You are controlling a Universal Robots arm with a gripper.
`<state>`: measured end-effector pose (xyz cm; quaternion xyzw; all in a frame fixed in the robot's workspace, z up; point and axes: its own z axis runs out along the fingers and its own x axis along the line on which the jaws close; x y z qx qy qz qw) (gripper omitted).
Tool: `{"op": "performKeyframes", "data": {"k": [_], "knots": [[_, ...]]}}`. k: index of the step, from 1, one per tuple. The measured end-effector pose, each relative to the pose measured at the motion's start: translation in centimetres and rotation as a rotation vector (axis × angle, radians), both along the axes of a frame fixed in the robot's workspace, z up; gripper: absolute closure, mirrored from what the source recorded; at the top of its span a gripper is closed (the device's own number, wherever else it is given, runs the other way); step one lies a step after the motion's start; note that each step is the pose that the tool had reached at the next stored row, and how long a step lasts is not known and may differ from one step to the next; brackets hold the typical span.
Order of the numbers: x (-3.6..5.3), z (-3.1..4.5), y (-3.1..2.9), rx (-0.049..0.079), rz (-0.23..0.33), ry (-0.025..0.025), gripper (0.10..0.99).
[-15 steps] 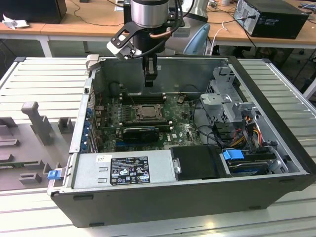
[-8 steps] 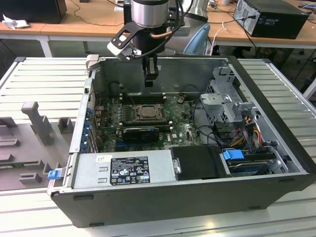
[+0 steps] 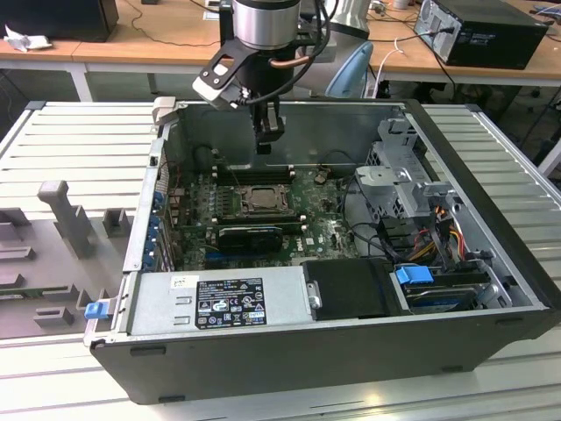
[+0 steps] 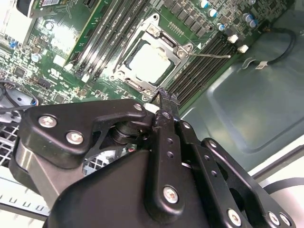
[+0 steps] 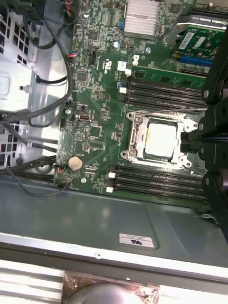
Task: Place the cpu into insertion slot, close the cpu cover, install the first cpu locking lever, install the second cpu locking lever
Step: 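Install the first cpu locking lever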
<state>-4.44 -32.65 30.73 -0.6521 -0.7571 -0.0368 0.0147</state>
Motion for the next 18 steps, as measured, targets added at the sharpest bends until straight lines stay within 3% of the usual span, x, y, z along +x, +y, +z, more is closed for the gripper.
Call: {"op": "performKeyframes", "data": {"k": [18], "knots": [[0.00, 0.00, 0.00, 0.000, 0.102, 0.0000, 0.980]]}}
